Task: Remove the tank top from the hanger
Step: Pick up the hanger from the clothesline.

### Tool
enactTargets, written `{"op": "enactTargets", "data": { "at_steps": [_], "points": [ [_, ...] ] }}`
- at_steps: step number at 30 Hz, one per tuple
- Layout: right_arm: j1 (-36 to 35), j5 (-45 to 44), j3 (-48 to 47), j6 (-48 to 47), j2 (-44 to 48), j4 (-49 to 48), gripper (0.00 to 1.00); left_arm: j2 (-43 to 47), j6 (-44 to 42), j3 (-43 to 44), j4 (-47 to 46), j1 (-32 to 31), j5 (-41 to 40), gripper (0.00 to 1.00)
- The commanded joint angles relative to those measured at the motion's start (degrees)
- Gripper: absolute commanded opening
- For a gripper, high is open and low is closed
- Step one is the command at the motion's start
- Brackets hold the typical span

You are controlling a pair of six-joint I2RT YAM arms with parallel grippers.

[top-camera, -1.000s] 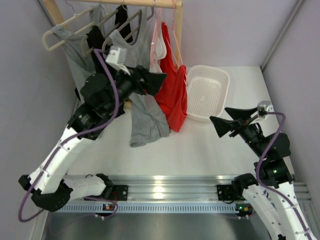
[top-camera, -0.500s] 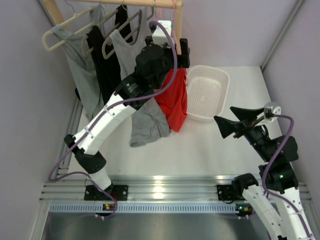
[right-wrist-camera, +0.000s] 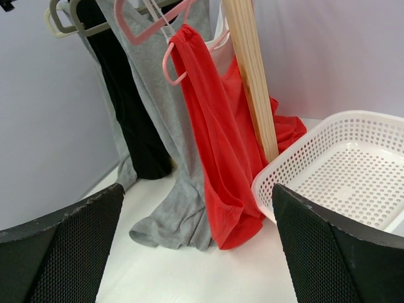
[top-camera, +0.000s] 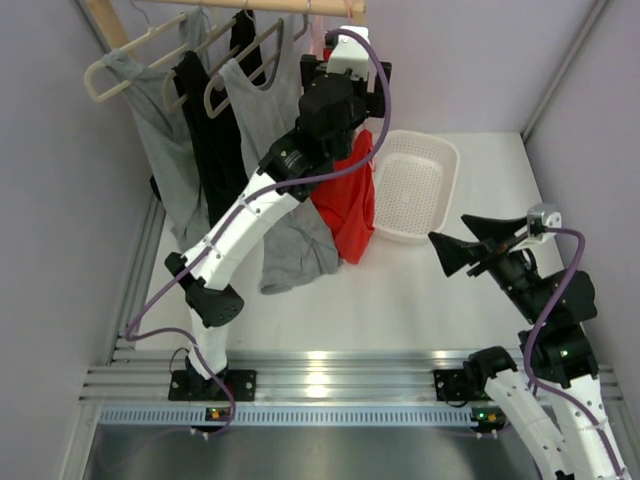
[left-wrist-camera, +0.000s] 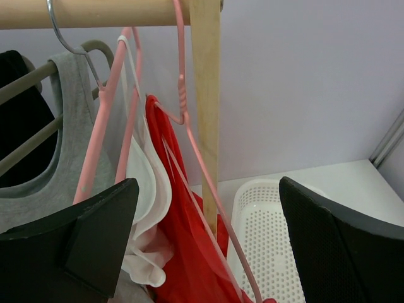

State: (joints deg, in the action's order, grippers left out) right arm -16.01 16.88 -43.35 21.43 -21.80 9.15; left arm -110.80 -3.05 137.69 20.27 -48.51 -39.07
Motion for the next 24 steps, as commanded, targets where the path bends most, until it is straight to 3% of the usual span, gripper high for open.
{"op": "enactTargets", "data": {
  "at_steps": [1, 8, 17, 20, 24],
  "points": [
    [-0.42, -0.54, -3.58, -0.78, -0.52, 1.4, 1.0, -0.11, -0.3, 1.44, -0.94, 1.92, 0.39, 0.98],
    [-0.34, -0.54, -4.55, -0.78, -1.14, 1.84, 0.99, -0.73, 1.38, 1.09, -0.94, 5.35, 3.82, 0.97],
    [-0.34, -0.27, -4.72, -0.42, -1.58, 1.75, 0.99, -2.66, 2.87, 0.3, -1.02, 7.55, 8.83, 0.89],
    [-0.42, -0.27, -4.72, -0.42, -1.49, 1.84, 0.99, -3.45, 2.87, 0.56, -0.94, 8.08, 8.92, 0.85],
    [-0.43, -0.45, -4.72, -0.6, -1.4, 2.01, 0.99, -3.63, 4.81, 0.3, -0.94, 9.22, 10.94, 0.71]
  ]
}}
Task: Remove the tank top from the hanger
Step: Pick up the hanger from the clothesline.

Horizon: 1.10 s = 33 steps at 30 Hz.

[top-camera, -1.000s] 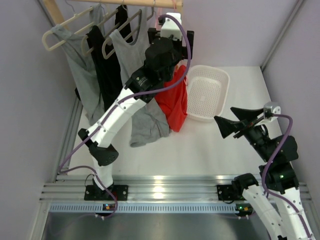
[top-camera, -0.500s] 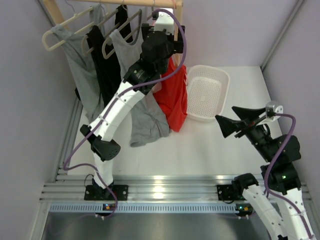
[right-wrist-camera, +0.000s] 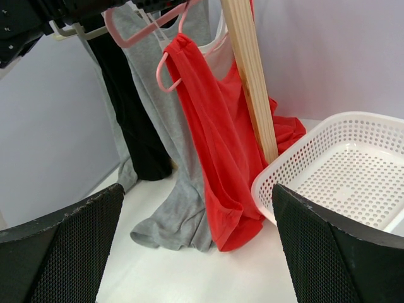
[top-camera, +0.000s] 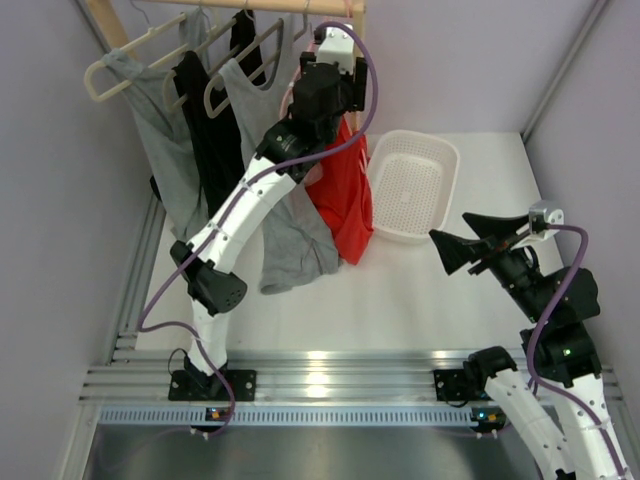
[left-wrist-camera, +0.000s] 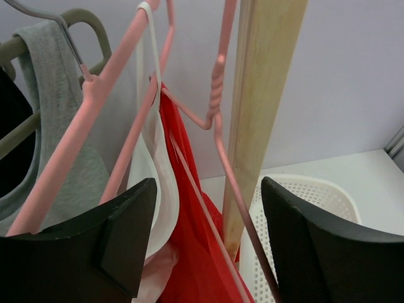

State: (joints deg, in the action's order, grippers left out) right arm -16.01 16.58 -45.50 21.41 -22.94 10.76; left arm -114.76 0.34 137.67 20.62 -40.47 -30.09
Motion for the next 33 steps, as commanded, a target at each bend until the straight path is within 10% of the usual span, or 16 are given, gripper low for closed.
{"op": "enactTargets", "data": {
  "at_steps": [1, 16, 21, 25, 33],
  "points": [
    [-0.43, -0.23, -2.58, -0.49, -0.26, 0.4, 0.99, 0.24, 1.42, 0.24, -1.29, 1.36, 1.87, 0.7],
    [-0.43, -0.06, -2.41, -0.49, -0.35, 0.4, 0.99, 2.35, 3.26, -0.73, -2.16, 3.38, 0.47, 0.47],
    [-0.43, 0.03, -2.23, -0.49, -0.26, 0.4, 0.99, 2.79, 4.76, -0.82, -2.34, 3.73, 2.22, 0.32],
    [-0.42, 0.03, -2.05, -0.4, -0.18, 0.4, 0.99, 3.14, 4.67, -0.82, -2.95, 3.73, 2.84, 0.0],
    [-0.34, 0.12, -1.79, -0.4, 0.18, 0.4, 0.99, 4.63, 4.32, -0.91, -3.83, 3.82, 5.83, 0.0]
  ]
}}
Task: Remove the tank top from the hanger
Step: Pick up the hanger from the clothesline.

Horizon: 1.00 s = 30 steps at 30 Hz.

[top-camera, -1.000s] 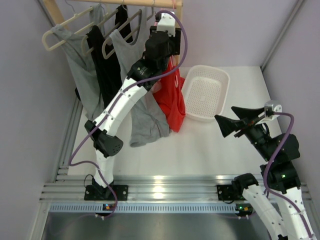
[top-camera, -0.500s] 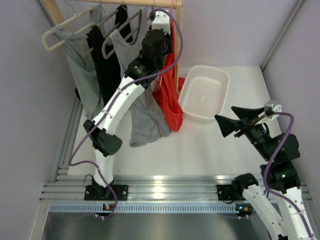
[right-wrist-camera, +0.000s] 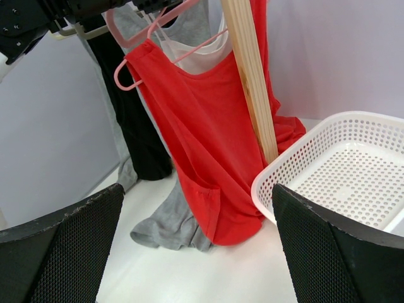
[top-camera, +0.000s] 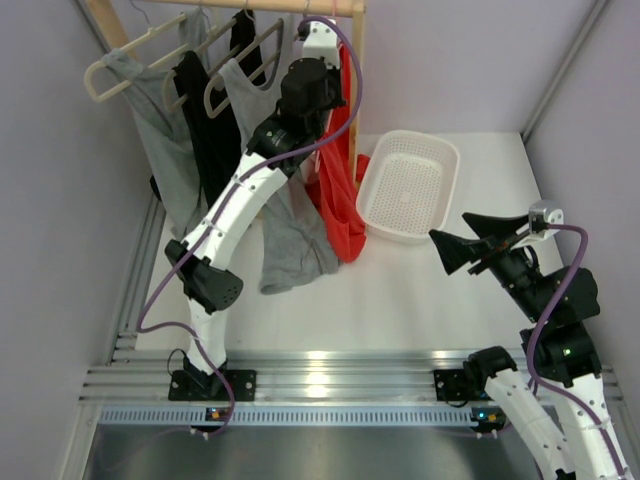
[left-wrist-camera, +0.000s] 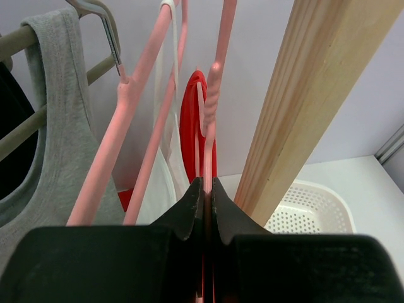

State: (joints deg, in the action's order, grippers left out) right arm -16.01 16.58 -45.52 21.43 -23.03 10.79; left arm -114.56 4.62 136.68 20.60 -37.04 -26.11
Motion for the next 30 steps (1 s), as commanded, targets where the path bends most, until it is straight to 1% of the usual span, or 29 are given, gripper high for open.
{"op": "enactTargets", "data": {
  "at_steps": [1, 5, 12, 19, 22, 25, 30],
  "points": [
    [-0.34, 0.12, -1.77, -0.34, 0.35, 0.38, 0.99, 4.7, 0.04, 0.08, -3.73, 0.39, 2.11, 0.0],
    [-0.34, 0.29, -1.77, -0.16, 0.44, 0.38, 0.99, 5.66, 0.12, 0.16, -3.81, 0.65, 4.22, 0.0],
    [-0.43, 0.47, -1.86, 0.01, 0.44, 0.38, 0.99, 7.16, -2.42, 0.69, -6.27, 0.83, 6.59, 0.0],
    [-0.34, 0.47, -2.03, -0.25, 0.61, 0.82, 1.0, 9.61, -2.69, -0.62, -6.8, 0.83, 6.86, 0.0],
    [-0.43, 0.74, -2.03, -0.34, 0.7, 0.99, 0.99, 11.11, -2.08, -2.82, -7.15, 0.82, 7.12, 0.0],
    [-0.42, 0.65, -2.03, -0.34, 0.79, 1.08, 0.99, 14.27, -0.68, -6.77, -7.15, 0.82, 7.83, 0.0],
    [-0.34, 0.74, -1.86, -0.34, 0.79, 1.08, 0.99, 22.61, 1.18, -17.12, -8.2, 0.83, 8.62, 0.0]
  ]
}}
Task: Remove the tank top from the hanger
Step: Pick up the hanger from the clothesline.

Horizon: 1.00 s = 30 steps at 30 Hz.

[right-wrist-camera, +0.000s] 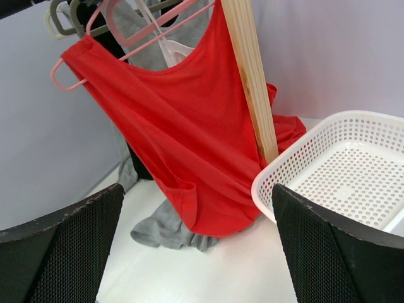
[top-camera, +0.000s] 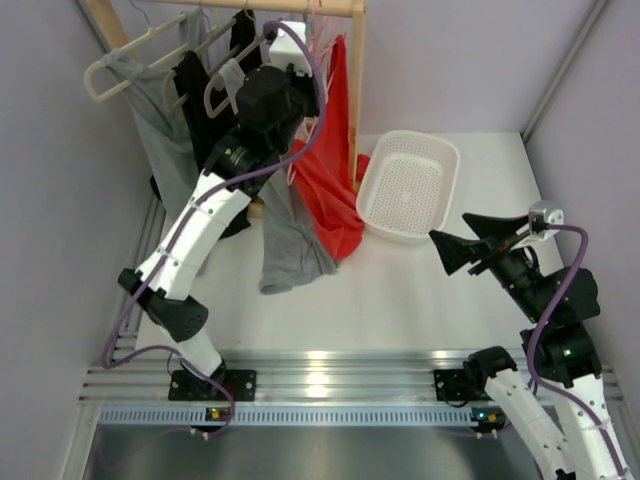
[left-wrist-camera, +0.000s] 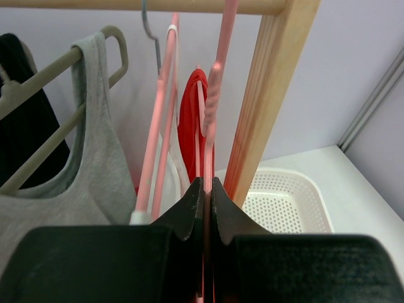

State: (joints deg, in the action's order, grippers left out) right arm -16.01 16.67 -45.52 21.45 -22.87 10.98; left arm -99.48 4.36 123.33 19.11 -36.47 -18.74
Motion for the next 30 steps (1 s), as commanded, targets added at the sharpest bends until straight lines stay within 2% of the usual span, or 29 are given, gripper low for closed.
{"op": "enactTargets", "data": {
  "at_steps": [1, 13, 20, 24, 30],
  "points": [
    [-0.34, 0.65, -1.77, -0.36, 0.64, 0.88, 0.99, 8.68, 1.79, -4.93, -6.81, 0.26, 1.17, 0.0],
    [-0.34, 1.44, -0.89, 0.34, -1.29, 0.62, 1.0, 27.13, 12.33, -24.52, -6.81, 0.26, 12.58, 0.0],
    [-0.43, 7.85, 0.6, 0.87, -4.02, -5.51, 0.99, 41.46, 16.99, -37.53, -6.55, 0.26, 19.35, 0.0],
    [-0.43, 12.77, 2.53, 2.19, -5.42, -10.8, 0.99, 48.92, 21.11, -42.46, -4.97, 0.26, 27.51, 0.0],
    [-0.51, 18.48, 4.82, 5.35, -8.41, -19.67, 0.99, 53.25, 25.69, -43.08, -2.33, 0.26, 41.75, 0.0]
  ]
}}
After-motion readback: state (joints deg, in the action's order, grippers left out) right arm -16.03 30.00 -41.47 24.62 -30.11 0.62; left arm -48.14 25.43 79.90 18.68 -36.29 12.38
